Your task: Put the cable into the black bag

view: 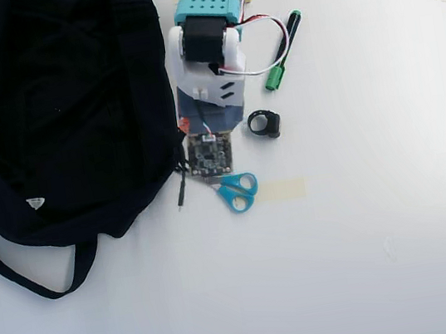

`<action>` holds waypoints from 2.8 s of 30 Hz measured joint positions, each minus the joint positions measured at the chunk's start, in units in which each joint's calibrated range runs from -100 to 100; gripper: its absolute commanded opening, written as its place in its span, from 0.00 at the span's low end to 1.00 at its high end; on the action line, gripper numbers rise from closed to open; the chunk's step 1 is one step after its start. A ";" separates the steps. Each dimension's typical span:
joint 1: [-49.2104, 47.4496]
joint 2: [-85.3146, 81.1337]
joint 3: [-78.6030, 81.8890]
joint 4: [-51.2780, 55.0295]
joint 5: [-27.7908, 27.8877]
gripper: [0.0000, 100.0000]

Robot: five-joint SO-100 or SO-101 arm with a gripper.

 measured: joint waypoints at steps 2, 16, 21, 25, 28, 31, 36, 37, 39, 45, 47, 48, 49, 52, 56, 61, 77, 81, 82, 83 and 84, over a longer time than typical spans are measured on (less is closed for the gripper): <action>1.69 -2.99 3.38 0.00 -1.12 0.02; 22.04 -18.43 18.87 0.00 -6.98 0.03; 31.30 -18.43 20.20 0.00 -7.86 0.03; 36.88 -15.53 20.52 -4.21 -8.64 0.13; 37.91 -8.72 20.68 -8.42 -8.64 0.25; 37.47 -6.39 20.52 -8.42 -9.77 0.31; 29.98 -13.20 15.88 0.60 -10.45 0.15; 27.33 -17.85 15.72 0.60 -11.14 0.14; 22.41 -25.16 15.96 0.60 -11.33 0.14; 8.08 -41.76 27.28 0.77 -11.62 0.02; 4.48 -46.24 30.03 0.77 -11.82 0.02; 3.01 -47.74 30.97 0.77 -11.38 0.02; 2.42 -49.07 32.70 0.77 -10.21 0.02; 2.13 -52.14 38.92 0.77 -5.37 0.02; 1.10 -57.62 48.19 -0.26 -2.25 0.02; -1.62 -66.50 61.08 -7.30 -1.71 0.02; -11.90 -100.37 122.56 -36.15 -1.47 0.03; -12.93 -107.93 132.86 -37.87 -1.56 0.02; -13.01 -109.76 134.83 -37.87 -1.61 0.02; -12.93 -111.08 135.93 -37.36 -1.61 0.02; -12.93 -112.00 136.40 -37.10 -1.61 0.02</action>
